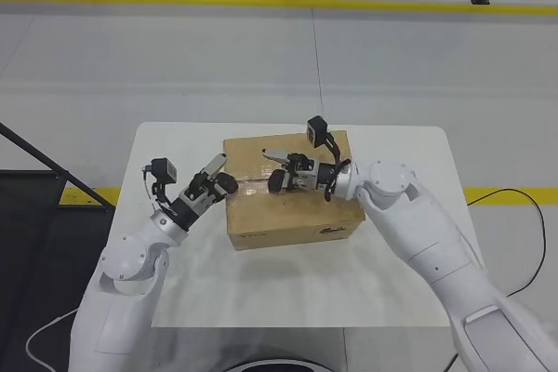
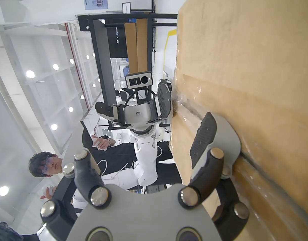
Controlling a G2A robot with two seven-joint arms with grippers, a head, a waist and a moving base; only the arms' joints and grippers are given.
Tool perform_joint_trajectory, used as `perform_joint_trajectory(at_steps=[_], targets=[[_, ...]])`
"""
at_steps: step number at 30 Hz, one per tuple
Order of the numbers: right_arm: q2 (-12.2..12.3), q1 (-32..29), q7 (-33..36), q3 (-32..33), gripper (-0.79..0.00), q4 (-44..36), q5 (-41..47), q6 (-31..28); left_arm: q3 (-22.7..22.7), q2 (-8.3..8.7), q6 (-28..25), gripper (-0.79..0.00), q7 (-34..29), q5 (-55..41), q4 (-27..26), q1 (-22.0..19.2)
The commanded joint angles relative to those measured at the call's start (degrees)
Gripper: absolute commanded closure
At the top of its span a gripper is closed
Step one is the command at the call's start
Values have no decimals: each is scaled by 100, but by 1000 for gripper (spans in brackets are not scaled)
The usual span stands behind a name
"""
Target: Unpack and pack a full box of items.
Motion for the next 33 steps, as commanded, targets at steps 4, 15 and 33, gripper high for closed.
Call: perform_joint_trajectory(at_steps=[4,15,33], targets=[[56,-90,119,194,-785,-60,-136,12,52,8,44,-785,-23,-121,-132,-88],[452,-728,275,1287,-785,-595,-444,-35,397,4,217,-785,20,24,398,-580],[926,-1530,609,2878,-785,-643,-486,217,457,47,294,-785,-4,-31,601,-738]])
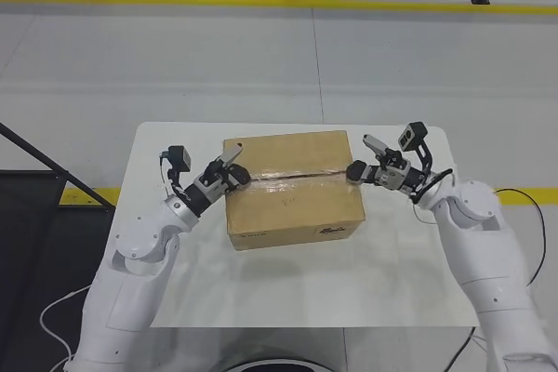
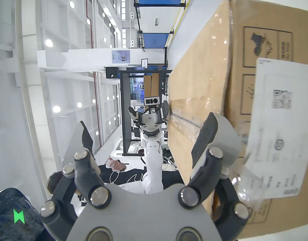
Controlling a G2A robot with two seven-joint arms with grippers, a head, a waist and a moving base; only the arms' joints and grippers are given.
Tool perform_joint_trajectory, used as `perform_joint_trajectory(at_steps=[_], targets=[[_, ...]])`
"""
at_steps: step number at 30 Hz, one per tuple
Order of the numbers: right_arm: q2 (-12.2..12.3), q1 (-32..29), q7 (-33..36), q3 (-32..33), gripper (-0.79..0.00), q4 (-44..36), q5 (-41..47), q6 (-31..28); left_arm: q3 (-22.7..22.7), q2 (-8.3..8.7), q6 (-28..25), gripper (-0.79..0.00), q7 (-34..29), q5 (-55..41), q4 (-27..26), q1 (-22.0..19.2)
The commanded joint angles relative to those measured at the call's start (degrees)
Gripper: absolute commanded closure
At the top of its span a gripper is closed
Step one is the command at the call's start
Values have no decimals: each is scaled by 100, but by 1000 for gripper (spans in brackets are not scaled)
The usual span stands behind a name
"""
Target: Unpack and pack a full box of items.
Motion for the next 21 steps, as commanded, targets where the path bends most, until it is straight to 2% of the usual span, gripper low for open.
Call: perform_joint_trajectory(at_steps=[1,11,21], targets=[[12,0,26,35,-785,53,-6,-4,5,4,14,-785,-1,-12,0,-11],[71,-37,140,263,-785,352,128,-99,66,21,38,-785,28,-8,5,-74],[50,-37,170,107,-785,459,80,-130,119,38,56,-785,37,-29,-22,-143]])
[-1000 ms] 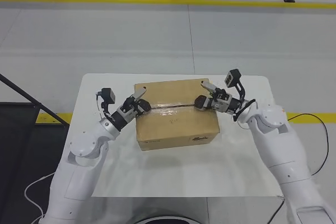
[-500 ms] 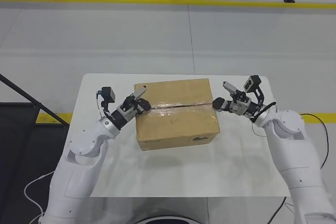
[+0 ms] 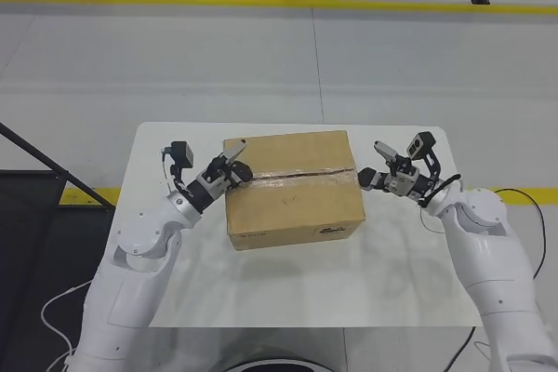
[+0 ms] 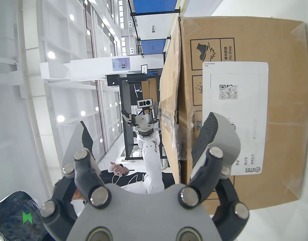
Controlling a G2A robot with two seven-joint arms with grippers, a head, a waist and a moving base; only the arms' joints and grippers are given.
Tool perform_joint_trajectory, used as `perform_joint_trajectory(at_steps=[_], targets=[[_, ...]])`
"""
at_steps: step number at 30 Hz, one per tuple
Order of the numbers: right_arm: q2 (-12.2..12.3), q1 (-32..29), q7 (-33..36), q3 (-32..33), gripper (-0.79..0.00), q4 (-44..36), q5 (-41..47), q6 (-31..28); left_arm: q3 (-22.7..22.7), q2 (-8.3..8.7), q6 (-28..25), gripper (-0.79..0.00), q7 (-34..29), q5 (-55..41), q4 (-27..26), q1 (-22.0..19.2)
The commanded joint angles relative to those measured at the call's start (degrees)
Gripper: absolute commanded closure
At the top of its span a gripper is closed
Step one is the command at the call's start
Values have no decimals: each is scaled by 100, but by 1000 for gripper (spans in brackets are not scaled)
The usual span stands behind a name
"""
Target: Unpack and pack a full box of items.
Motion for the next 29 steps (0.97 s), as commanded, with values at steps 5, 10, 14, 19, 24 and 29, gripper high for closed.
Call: perform_joint_trajectory(at_steps=[5,10,14,19,24,29], targets=[[-9,52,-22,-26,-785,159,32,-23,-22,15,-34,-785,7,-37,-91,47],[-9,61,-92,-4,-785,312,74,-67,-132,31,-135,-785,40,-191,-242,142],[-3,38,-394,110,-785,454,139,-251,-303,53,-231,-785,112,-274,-429,267],[36,-109,-658,412,-785,487,261,-941,-630,96,-357,-785,234,-305,-794,562],[77,-339,-768,721,-785,529,383,-1809,-929,131,-448,-785,395,-239,-1130,915],[83,-371,-797,753,-785,552,368,-1899,-1122,149,-489,-785,518,-301,-1300,1207]])
